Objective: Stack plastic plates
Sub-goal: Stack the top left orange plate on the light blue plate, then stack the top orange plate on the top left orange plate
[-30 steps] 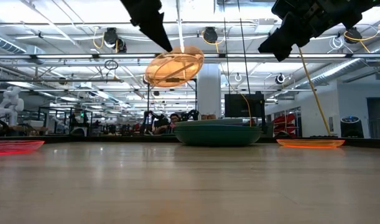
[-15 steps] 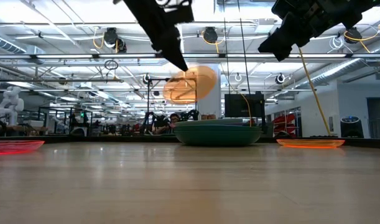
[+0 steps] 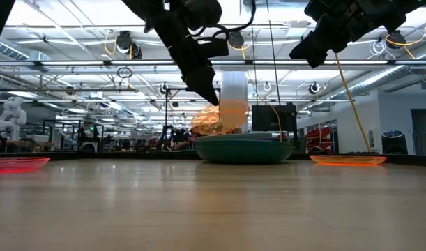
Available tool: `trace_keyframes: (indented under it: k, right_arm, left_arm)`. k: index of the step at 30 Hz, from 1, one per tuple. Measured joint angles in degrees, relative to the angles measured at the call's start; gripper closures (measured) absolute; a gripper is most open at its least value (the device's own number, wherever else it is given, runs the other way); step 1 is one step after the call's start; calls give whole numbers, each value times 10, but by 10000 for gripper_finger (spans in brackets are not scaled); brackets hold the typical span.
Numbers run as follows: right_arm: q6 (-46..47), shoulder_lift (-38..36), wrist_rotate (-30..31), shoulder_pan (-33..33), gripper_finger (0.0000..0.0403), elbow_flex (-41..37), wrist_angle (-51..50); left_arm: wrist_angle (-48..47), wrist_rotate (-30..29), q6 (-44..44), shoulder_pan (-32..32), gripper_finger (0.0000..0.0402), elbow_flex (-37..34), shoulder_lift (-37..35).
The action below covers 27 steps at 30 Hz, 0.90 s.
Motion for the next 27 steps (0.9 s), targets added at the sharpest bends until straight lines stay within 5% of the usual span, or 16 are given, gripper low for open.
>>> trace_keyframes:
  k: [14, 27]
  right_arm:
    - [0, 0, 0, 0, 348, 0, -2]
    - [0, 0, 0, 0, 348, 0, -3]
  left_arm:
    - [13, 6, -12, 5, 398, 0, 8]
    - [13, 6, -25, 9, 345, 0, 8]
